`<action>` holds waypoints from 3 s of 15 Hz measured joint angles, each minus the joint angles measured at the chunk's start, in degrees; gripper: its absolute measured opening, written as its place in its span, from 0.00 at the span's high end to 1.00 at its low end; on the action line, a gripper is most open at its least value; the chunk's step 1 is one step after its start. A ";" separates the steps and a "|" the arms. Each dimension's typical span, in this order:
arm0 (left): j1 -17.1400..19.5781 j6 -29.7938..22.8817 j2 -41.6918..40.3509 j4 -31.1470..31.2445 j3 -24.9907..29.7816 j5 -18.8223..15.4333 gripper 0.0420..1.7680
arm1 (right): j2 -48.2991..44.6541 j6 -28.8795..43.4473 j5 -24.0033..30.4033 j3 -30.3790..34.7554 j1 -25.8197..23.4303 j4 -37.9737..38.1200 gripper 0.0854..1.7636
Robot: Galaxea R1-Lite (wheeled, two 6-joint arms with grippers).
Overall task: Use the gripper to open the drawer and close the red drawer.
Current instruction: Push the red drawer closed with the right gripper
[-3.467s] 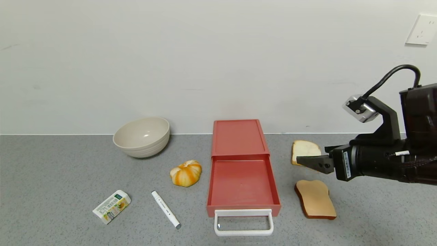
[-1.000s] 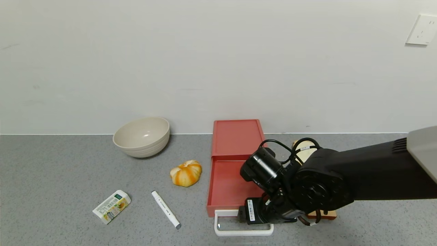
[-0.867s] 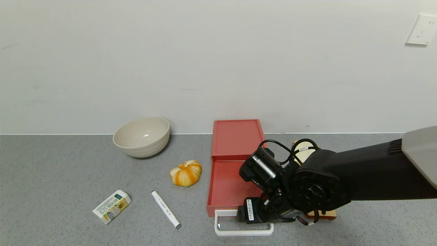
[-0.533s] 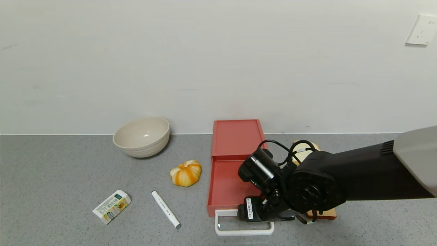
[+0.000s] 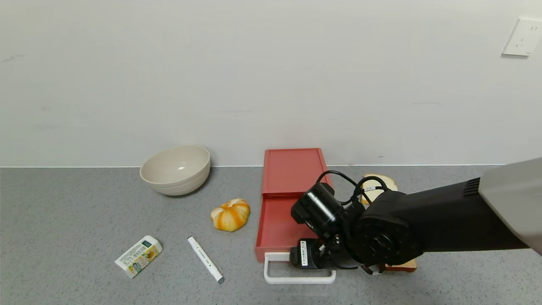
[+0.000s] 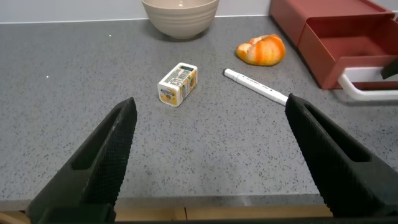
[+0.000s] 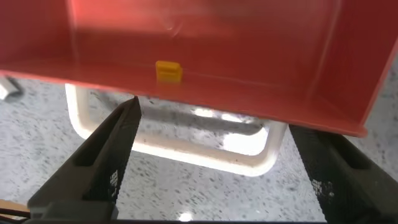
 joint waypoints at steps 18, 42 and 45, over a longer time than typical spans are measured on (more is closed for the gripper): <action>0.00 0.00 0.00 0.02 0.00 0.00 0.03 | 5.35 -1.72 -1.17 -10.08 -4.27 -1.07 0.03; 0.00 0.02 0.00 0.00 0.00 0.02 0.03 | 15.71 -7.64 -1.24 -26.19 -10.23 -1.21 0.03; 0.00 0.00 0.00 0.02 0.00 0.00 0.03 | 15.93 -7.69 -1.26 -26.66 -10.36 -1.07 0.03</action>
